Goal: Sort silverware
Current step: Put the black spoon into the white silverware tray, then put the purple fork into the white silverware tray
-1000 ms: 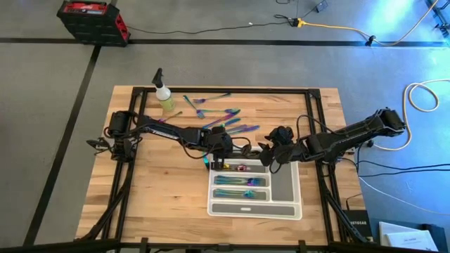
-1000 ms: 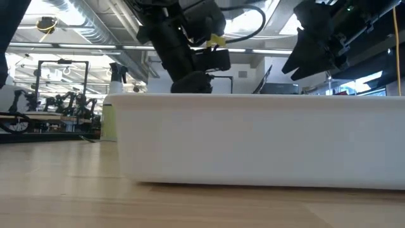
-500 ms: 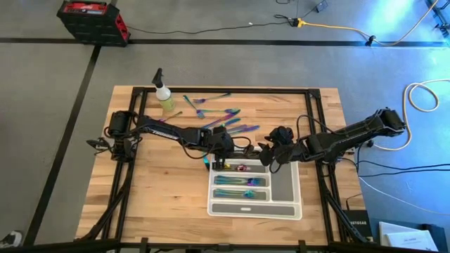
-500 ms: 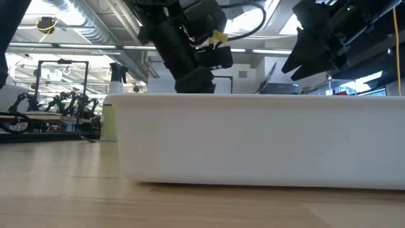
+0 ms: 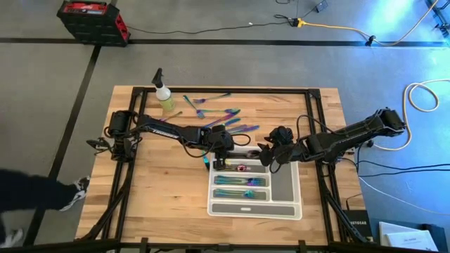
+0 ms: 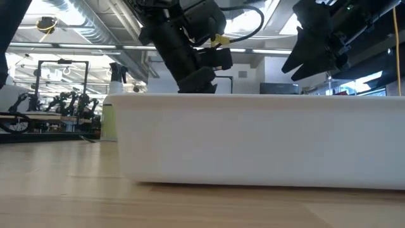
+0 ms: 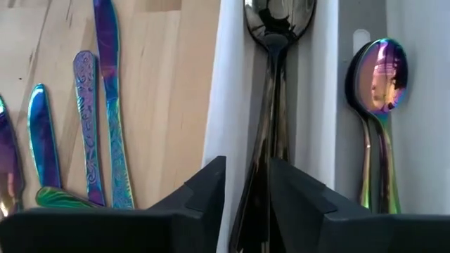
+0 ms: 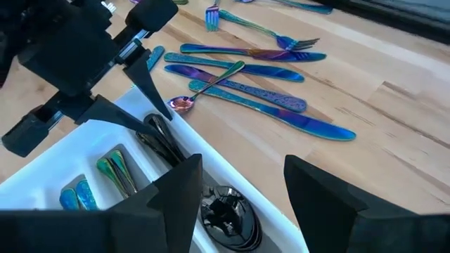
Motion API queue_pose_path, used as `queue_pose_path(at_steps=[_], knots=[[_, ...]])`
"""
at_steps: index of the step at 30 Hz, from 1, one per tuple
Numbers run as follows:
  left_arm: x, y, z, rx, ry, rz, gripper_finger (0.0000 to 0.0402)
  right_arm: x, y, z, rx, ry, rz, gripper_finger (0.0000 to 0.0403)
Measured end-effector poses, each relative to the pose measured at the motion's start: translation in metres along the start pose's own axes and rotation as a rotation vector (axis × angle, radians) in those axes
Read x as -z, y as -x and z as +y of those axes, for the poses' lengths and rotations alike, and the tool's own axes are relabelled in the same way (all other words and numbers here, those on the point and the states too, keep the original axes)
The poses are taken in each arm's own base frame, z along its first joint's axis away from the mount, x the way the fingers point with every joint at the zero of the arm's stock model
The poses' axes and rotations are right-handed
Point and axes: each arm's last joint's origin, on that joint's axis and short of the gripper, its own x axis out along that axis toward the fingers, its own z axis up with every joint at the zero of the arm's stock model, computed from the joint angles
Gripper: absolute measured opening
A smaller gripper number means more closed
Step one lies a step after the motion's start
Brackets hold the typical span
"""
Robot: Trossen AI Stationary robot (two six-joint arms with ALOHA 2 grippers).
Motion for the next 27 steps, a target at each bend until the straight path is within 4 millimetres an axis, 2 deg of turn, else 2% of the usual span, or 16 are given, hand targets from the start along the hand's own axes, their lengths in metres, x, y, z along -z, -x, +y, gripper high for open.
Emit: queue_pose_path(at_steps=[3, 7, 11, 14, 18, 23, 25, 27], knots=[[-0.009, 0.013, -0.005, 0.015, 0.021, -0.068, 0.0097, -0.001, 0.0, 0.001, -0.007, -0.007, -0.006, 0.0186], [-0.023, 0.044, -0.01, 0.07, 0.04, -0.29, 0.0097, -0.001, 0.0, 0.002, -0.011, 0.009, -0.015, 0.0186], [-0.02, 0.069, 0.009, 0.079, 0.073, -0.475, 0.0097, -0.006, -0.004, -0.002, 0.014, 0.073, -0.019, 0.0186], [-0.008, 0.069, 0.028, 0.073, 0.11, -0.564, 0.0098, -0.01, -0.013, -0.007, 0.052, 0.148, -0.016, 0.0186], [0.016, 0.055, 0.055, 0.019, 0.132, -0.608, 0.0098, -0.026, -0.029, -0.017, 0.081, 0.295, -0.03, 0.0186], [0.04, 0.046, 0.09, -0.088, 0.194, -0.65, 0.0098, -0.05, -0.048, -0.038, 0.007, 0.39, 0.013, 0.0186], [0.045, 0.044, 0.102, -0.068, 0.254, -0.669, 0.0098, -0.054, -0.053, -0.049, -0.02, 0.432, 0.062, 0.0186], [0.05, 0.044, 0.114, 0.035, 0.371, -0.675, 0.0098, -0.059, -0.057, -0.057, -0.07, 0.437, 0.078, 0.0186]])
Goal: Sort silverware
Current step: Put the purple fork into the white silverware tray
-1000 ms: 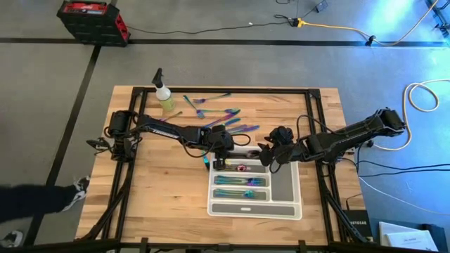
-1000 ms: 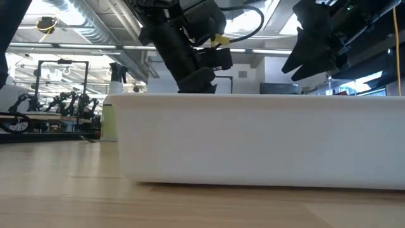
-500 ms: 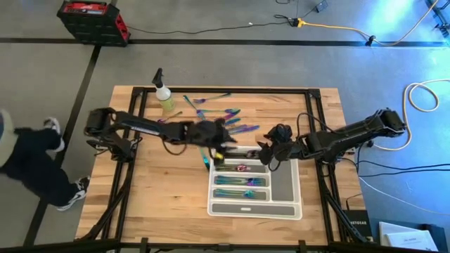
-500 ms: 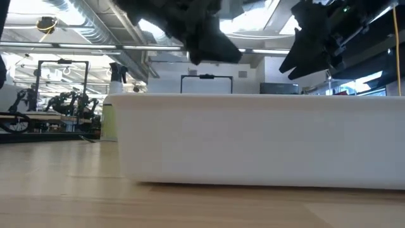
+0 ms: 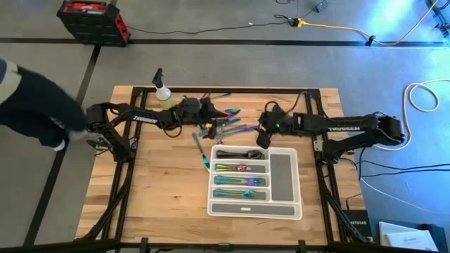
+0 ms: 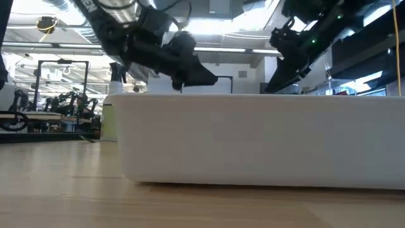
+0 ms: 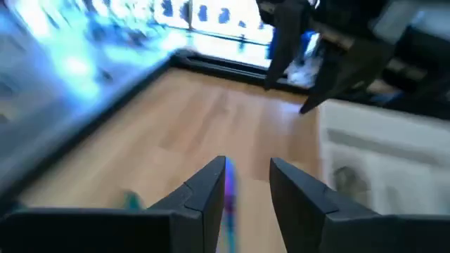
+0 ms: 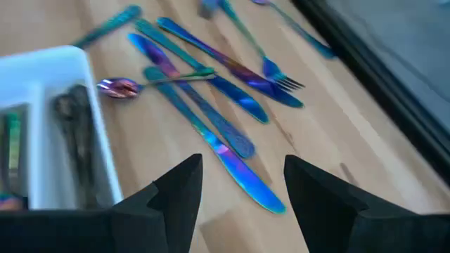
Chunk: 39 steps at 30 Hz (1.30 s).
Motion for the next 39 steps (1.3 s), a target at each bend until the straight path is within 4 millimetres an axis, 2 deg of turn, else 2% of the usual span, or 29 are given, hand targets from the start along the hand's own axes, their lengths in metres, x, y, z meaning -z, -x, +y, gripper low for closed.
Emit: queue_pose_path(at_steps=[5, 9, 12, 18, 20, 23, 27, 31, 33, 36, 39], knots=[[-0.002, 0.004, 0.02, 0.038, 0.29, 0.014, 0.0098, -0.007, -0.003, -0.015, -0.222, -0.042, -0.039, 0.0186], [0.001, 0.006, 0.026, 0.003, 0.557, 0.047, 0.0098, -0.011, 0.0, -0.01, -0.412, -0.176, -0.019, 0.0186], [0.001, 0.005, 0.026, 0.03, 0.754, 0.062, 0.0098, -0.025, 0.013, 0.004, -0.616, -0.167, -0.015, 0.0186], [-0.028, -0.003, 0.004, 0.245, 0.806, 0.054, 0.0098, -0.062, 0.039, 0.034, -0.705, -0.098, -0.168, 0.0186], [-0.041, -0.006, -0.003, 0.287, 0.769, 0.033, 0.0098, -0.068, 0.044, 0.039, -0.718, -0.099, -0.218, 0.0186], [-0.059, -0.008, -0.01, 0.344, 0.616, -0.02, 0.0098, -0.073, 0.048, 0.043, -0.731, -0.155, -0.24, 0.0186], [-0.074, -0.007, 0.001, 0.323, 0.444, -0.073, 0.0098, -0.077, 0.046, 0.042, -0.728, -0.26, -0.239, 0.0186], [-0.075, -0.004, 0.029, 0.183, 0.385, 0.123, 0.0098, -0.077, 0.042, 0.036, -0.712, -0.436, -0.186, 0.0186], [-0.072, -0.001, 0.041, 0.137, 0.283, 0.236, 0.0098, -0.078, 0.04, 0.035, -0.664, -0.516, -0.183, 0.0186], [-0.073, 0.006, 0.054, 0.123, 0.101, 0.367, 0.0098, -0.078, 0.039, 0.032, -0.582, -0.548, -0.221, 0.0186], [-0.068, 0.008, 0.065, 0.042, 0.005, 0.452, 0.0098, -0.079, 0.038, 0.029, -0.51, -0.591, -0.247, 0.0186]])
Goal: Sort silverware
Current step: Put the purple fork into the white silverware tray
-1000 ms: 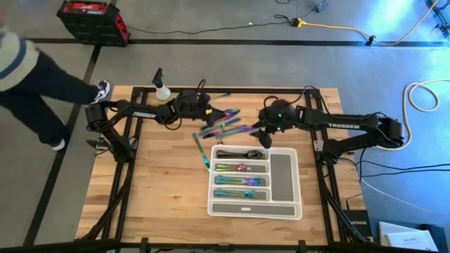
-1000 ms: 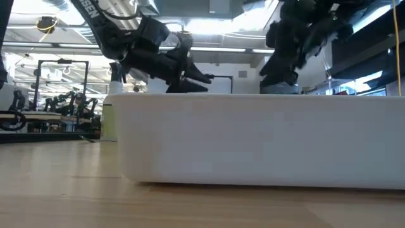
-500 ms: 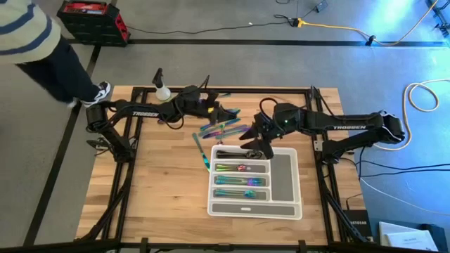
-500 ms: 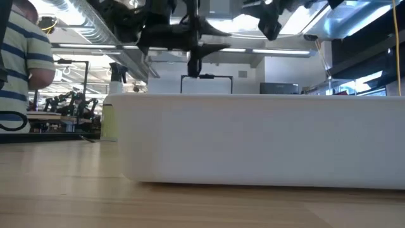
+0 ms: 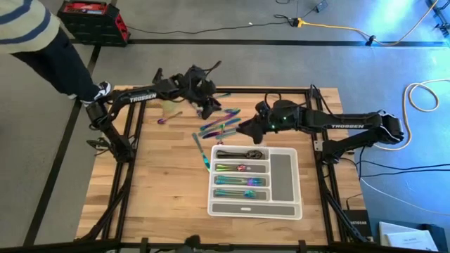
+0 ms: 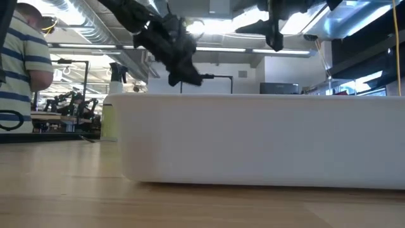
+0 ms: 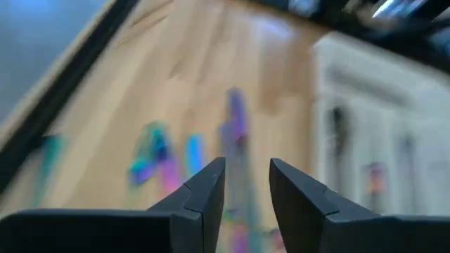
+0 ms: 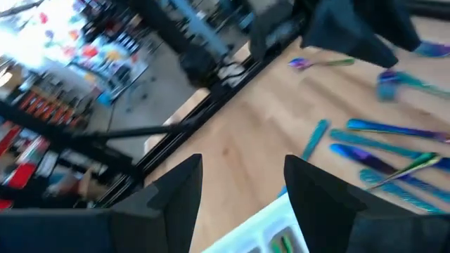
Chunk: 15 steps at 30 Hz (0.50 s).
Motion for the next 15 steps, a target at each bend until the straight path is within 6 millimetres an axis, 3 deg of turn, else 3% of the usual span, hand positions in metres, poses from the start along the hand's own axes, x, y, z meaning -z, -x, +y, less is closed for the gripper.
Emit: queue_pose_path(at_steps=[2, 7, 15], knots=[[0.005, -0.004, 0.012, -0.082, 0.049, 0.018, 0.0098, -0.004, 0.001, -0.003, 0.026, -0.006, -0.02, 0.0186], [0.014, -0.03, 0.032, -0.098, 0.054, 0.033, 0.0098, -0.011, 0.003, -0.004, 0.051, 0.063, -0.05, 0.0186], [0.023, -0.058, 0.024, -0.133, 0.009, 0.107, 0.0098, -0.034, 0.016, -0.006, 0.104, 0.125, 0.027, 0.0186]])
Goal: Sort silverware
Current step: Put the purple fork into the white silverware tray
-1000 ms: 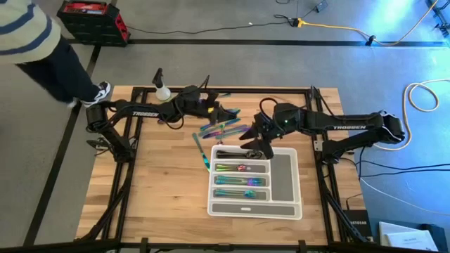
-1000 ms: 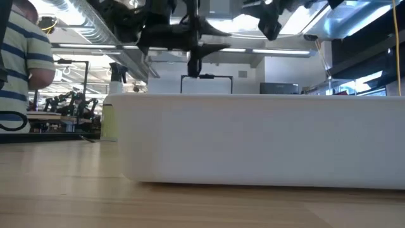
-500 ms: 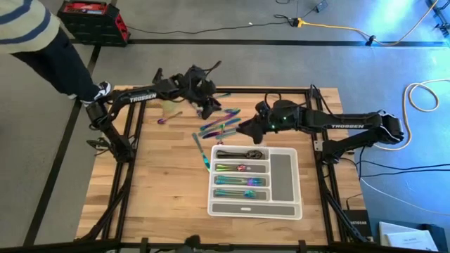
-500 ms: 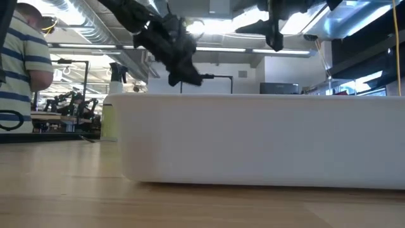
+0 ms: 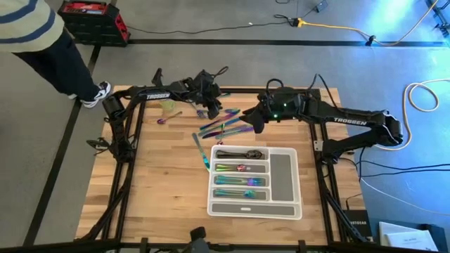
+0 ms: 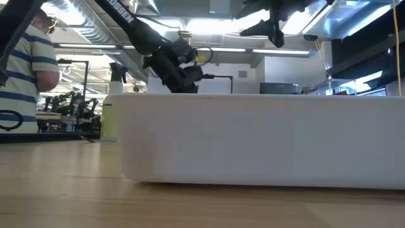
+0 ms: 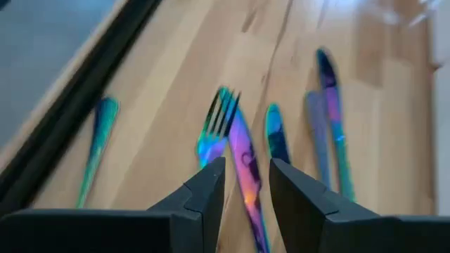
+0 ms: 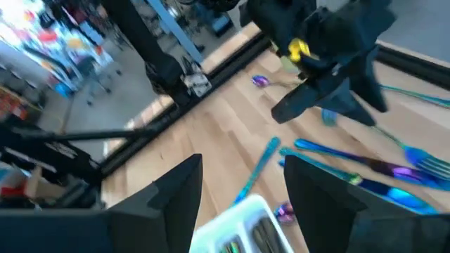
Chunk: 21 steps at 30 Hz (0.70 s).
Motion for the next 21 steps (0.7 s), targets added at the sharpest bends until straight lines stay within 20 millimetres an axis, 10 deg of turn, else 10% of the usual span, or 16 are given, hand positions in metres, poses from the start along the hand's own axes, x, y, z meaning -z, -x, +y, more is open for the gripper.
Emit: queue_pose_path(at_steps=[16, 21], knots=[[0.016, -0.035, 0.007, -0.1, 0.05, 0.285, 0.0098, -0.016, 0.014, -0.006, 0.048, 0.085, 0.06, 0.0186], [-0.007, -0.056, 0.016, -0.072, 0.034, 0.354, 0.0098, -0.015, 0.014, -0.006, 0.04, 0.065, 0.077, 0.0186]])
